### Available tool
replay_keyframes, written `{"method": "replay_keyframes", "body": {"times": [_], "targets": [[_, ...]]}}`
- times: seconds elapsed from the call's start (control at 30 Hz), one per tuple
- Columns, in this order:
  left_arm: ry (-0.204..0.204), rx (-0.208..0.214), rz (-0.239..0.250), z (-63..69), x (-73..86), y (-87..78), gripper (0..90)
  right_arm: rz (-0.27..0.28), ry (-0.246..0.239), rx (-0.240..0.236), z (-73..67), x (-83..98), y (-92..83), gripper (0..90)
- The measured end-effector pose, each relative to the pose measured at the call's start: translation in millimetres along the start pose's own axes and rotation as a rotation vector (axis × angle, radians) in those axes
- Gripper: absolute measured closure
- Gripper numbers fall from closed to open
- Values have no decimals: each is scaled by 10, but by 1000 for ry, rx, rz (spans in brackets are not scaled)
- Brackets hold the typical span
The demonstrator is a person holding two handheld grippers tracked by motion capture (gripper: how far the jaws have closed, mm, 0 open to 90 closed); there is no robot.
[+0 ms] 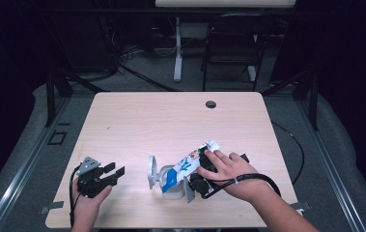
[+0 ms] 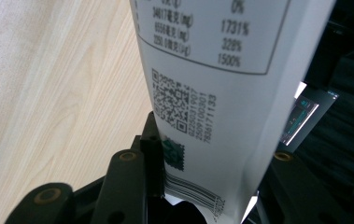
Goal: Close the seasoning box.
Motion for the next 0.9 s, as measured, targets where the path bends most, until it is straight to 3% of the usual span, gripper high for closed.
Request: {"method": "replay_keyframes", "body": {"times": [0.9], "targets": [[1,-1,2,-4,-3,-1,519,-6,-4,5,33,7,-24,687]]}}
Point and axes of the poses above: each handheld gripper's, and its own axes: y roughly forward along the jaws, x roughly out of its underside, z roughly to its right, the point moved 9 cm from there along y, roughly forward along the jaws, and after that the axes turned 6 degrees about -x, right-handed, at the moved point
